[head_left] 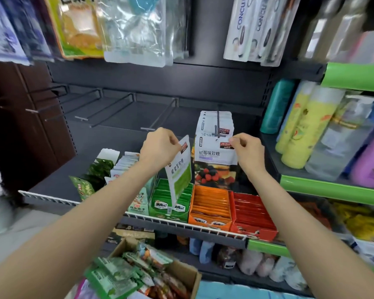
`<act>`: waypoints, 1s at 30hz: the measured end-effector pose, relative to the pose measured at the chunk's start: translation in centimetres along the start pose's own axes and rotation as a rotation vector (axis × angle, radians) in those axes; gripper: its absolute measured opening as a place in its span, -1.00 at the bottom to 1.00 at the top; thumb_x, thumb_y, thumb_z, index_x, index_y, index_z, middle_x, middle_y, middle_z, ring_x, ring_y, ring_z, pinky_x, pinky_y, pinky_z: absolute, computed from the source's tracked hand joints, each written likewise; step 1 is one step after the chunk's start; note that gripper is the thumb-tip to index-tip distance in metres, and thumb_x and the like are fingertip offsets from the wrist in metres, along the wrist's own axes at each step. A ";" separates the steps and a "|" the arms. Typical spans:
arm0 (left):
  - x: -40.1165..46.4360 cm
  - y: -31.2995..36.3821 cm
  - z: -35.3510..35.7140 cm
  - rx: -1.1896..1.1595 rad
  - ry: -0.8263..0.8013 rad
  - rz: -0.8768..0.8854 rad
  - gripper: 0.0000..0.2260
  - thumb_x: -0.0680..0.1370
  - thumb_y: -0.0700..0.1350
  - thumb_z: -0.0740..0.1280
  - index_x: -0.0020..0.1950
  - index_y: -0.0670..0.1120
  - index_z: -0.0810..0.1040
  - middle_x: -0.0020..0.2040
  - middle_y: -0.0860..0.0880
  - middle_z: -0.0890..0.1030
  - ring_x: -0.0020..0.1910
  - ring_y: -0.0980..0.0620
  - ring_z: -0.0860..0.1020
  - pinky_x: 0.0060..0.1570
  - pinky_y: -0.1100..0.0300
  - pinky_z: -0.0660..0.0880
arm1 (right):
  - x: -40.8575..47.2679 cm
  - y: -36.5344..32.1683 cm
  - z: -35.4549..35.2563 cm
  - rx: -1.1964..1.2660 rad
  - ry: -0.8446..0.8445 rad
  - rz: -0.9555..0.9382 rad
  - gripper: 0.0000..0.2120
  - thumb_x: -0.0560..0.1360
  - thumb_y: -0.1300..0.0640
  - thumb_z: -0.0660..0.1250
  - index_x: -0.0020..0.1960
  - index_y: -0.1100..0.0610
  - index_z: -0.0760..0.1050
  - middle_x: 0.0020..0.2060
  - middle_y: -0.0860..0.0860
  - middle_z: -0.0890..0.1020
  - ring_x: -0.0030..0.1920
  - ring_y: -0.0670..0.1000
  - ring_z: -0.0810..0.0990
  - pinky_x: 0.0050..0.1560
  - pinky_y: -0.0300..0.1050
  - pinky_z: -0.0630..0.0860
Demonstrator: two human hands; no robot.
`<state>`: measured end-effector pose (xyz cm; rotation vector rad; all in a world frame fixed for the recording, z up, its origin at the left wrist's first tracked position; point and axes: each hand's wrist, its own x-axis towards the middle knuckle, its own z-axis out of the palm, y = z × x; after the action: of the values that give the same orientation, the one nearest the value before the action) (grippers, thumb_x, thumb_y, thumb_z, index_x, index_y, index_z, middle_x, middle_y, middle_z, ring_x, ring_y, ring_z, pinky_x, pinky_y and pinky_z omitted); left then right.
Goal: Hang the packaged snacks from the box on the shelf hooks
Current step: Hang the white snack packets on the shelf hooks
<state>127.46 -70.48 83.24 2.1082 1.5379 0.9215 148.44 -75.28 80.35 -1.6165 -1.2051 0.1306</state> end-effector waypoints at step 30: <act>1.9 0.1 1.8 0.256 0.027 0.181 -0.86 0.56 -0.08 0.25 -0.07 0.08 0.60 -0.04 -0.04 0.65 -0.01 -0.11 0.56 -0.15 0.10 0.45 | 0.2 -0.3 1.3 -0.194 0.199 -0.140 -0.88 0.45 0.14 0.29 -0.24 0.12 0.50 -0.30 0.01 0.57 -0.29 0.02 0.49 -0.36 -0.15 0.30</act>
<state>129.12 -68.63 82.59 2.4577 1.5709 0.8528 147.61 -74.33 80.10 -1.6611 -1.1997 -0.2381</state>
